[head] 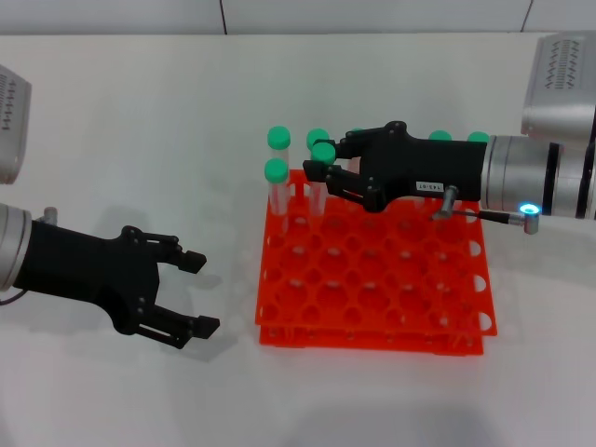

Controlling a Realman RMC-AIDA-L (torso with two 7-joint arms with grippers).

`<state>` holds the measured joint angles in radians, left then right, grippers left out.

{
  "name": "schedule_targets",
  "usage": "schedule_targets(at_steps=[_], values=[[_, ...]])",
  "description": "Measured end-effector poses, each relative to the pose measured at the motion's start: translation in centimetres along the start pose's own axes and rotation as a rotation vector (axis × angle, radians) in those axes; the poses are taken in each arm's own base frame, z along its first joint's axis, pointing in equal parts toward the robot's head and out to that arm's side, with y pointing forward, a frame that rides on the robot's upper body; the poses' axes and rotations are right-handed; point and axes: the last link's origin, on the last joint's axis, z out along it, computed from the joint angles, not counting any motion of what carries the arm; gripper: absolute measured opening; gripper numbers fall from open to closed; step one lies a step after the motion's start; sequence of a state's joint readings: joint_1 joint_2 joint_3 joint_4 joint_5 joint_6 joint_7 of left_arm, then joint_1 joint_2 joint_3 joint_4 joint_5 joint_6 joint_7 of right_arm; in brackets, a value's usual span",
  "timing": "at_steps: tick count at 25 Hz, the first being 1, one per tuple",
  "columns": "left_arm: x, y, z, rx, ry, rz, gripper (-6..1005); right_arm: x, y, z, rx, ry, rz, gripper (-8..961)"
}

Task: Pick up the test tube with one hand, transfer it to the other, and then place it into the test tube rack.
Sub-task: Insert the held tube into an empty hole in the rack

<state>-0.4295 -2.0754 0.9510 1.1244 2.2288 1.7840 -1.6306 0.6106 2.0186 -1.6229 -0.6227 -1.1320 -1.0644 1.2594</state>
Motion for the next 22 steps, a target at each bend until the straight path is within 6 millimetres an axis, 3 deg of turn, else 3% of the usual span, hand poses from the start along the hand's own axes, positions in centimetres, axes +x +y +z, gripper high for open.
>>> schedule_targets(at_steps=[22], values=[[0.14,-0.10,-0.01,0.003,0.001,0.003,874,0.01,0.03,-0.14,-0.003,-0.003,-0.004,286]])
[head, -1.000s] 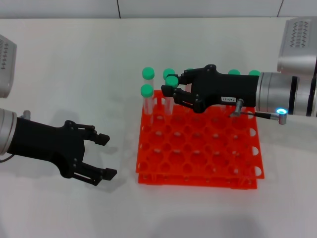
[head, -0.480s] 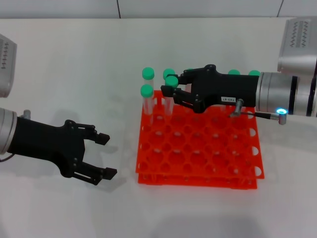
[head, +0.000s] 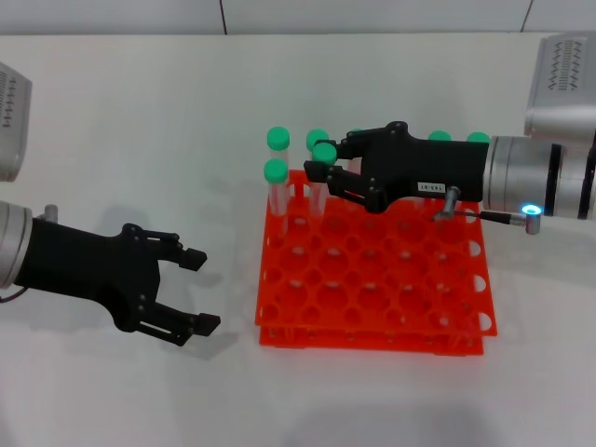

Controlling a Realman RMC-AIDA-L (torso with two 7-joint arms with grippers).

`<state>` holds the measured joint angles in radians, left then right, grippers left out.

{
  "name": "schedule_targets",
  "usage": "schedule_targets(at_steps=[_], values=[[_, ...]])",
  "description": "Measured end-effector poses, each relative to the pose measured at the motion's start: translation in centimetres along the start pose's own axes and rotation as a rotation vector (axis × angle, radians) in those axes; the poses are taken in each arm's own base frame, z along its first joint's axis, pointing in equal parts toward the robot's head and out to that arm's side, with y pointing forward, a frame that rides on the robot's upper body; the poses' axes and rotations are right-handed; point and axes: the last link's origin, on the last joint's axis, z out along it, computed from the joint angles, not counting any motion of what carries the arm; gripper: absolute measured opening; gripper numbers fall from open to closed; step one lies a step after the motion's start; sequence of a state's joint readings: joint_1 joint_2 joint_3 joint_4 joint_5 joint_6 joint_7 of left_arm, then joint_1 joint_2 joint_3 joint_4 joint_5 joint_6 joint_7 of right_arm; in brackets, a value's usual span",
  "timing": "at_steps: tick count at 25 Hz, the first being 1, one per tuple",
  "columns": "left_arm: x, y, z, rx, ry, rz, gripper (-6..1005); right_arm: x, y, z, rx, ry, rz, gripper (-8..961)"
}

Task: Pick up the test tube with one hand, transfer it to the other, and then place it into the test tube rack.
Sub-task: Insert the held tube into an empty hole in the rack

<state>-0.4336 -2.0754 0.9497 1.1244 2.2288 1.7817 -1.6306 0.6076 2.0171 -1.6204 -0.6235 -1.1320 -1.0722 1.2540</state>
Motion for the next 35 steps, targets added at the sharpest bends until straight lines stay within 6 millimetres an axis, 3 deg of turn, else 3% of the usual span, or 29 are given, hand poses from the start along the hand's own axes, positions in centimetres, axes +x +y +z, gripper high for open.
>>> schedule_targets(at_steps=[15,25,35], values=[[0.0,0.0,0.0,0.002,0.000,0.002,874,-0.1,0.0,-0.1,-0.004,-0.005,-0.003,309],[0.1,0.0,-0.2,0.005,0.016,0.017,874,-0.5,0.1,-0.3,-0.008,-0.019,-0.014,519],[0.2,0.1,-0.6,0.009,0.051,0.025,874,-1.6,0.6,-3.8,-0.006,-0.066,-0.026,526]])
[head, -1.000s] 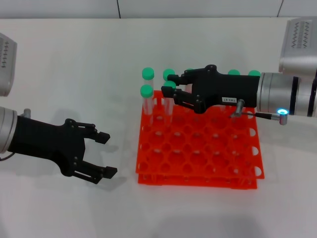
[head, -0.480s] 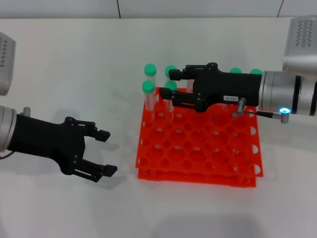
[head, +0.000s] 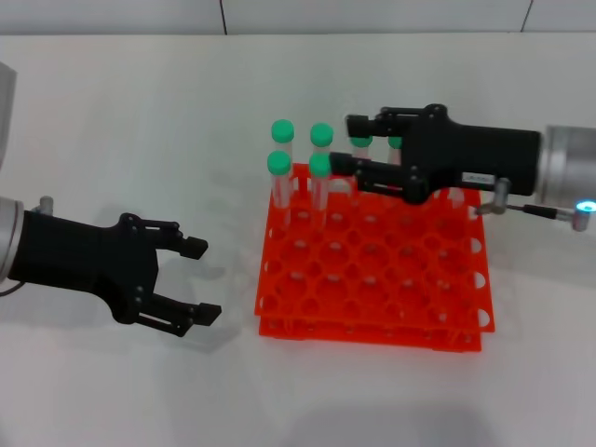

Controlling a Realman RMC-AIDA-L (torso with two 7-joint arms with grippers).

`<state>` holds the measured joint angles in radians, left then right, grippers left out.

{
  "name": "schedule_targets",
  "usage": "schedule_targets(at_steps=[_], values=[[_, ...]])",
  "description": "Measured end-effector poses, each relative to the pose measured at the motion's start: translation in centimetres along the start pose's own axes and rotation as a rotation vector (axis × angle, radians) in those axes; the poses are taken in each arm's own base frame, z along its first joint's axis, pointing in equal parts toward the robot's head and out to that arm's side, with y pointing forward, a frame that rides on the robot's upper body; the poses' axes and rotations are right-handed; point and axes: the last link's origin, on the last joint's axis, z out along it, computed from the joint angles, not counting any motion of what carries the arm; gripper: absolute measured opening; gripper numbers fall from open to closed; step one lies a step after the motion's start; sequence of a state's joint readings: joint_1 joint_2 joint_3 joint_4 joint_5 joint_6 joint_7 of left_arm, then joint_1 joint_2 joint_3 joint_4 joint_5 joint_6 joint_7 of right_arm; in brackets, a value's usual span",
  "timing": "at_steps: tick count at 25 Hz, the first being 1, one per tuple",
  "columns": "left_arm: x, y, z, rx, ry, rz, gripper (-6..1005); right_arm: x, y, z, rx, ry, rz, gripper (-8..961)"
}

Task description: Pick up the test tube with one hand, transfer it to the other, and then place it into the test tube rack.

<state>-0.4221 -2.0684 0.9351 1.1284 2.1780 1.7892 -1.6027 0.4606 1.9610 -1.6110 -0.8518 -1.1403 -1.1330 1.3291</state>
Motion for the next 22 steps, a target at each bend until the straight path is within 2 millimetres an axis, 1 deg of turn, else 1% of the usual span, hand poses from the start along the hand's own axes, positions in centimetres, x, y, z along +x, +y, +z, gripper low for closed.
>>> schedule_targets(at_steps=[1,2,8,12,18,22], values=[[0.0,0.0,-0.1,0.002,0.003,-0.001,874,-0.1,0.0,-0.3,0.001,0.003,0.002,526],[0.0,0.0,-0.2,0.003,0.008,-0.002,874,-0.3,-0.2,-1.2,0.007,0.017,0.005,526],[0.4,0.0,-0.5,0.002,0.038,0.006,874,-0.5,-0.6,-4.7,0.005,0.118,0.020,526],[1.0,-0.1,-0.7,0.005,0.069,0.016,874,-0.4,-0.5,-6.6,-0.018,0.163,0.026,526],[1.6,-0.1,-1.2,0.019,0.127,0.016,874,-0.4,-0.5,-8.4,0.007,0.185,0.006,526],[1.9,0.0,-1.2,0.019,0.157,0.016,874,-0.4,-0.6,-8.9,0.018,0.204,-0.004,526]])
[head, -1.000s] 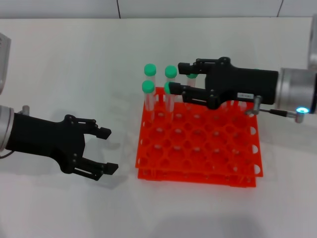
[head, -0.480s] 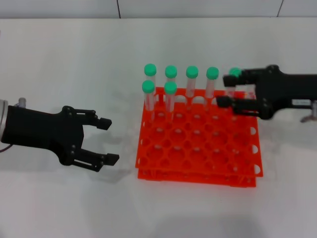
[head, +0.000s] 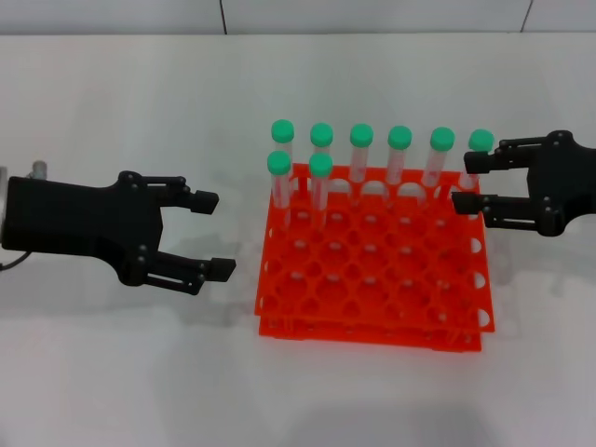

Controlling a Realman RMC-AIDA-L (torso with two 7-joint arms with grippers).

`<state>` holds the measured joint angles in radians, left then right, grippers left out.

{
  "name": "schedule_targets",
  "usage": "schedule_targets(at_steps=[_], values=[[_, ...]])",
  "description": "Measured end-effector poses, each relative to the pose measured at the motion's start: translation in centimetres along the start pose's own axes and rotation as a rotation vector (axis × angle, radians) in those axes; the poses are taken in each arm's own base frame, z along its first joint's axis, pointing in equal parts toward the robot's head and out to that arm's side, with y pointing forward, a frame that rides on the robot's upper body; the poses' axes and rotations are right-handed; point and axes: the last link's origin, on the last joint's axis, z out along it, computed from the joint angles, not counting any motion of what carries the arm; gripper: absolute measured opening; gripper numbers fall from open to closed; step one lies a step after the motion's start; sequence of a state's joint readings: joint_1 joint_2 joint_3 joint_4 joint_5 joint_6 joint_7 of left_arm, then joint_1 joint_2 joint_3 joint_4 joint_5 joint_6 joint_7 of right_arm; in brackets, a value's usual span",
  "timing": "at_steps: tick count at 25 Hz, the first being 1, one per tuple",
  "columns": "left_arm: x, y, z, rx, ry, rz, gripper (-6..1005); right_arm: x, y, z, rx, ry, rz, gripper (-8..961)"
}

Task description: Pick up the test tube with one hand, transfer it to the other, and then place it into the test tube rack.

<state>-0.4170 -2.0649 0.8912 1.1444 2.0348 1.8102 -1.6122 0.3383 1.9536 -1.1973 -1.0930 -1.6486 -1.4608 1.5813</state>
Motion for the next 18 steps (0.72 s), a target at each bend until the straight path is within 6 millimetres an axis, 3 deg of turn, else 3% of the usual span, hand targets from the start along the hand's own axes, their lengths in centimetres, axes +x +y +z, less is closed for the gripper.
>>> schedule_targets(at_steps=[18], values=[[0.60,-0.10,0.34,0.005,0.035,0.015,874,0.16,-0.42,-0.80,0.030,-0.006,0.003,526]])
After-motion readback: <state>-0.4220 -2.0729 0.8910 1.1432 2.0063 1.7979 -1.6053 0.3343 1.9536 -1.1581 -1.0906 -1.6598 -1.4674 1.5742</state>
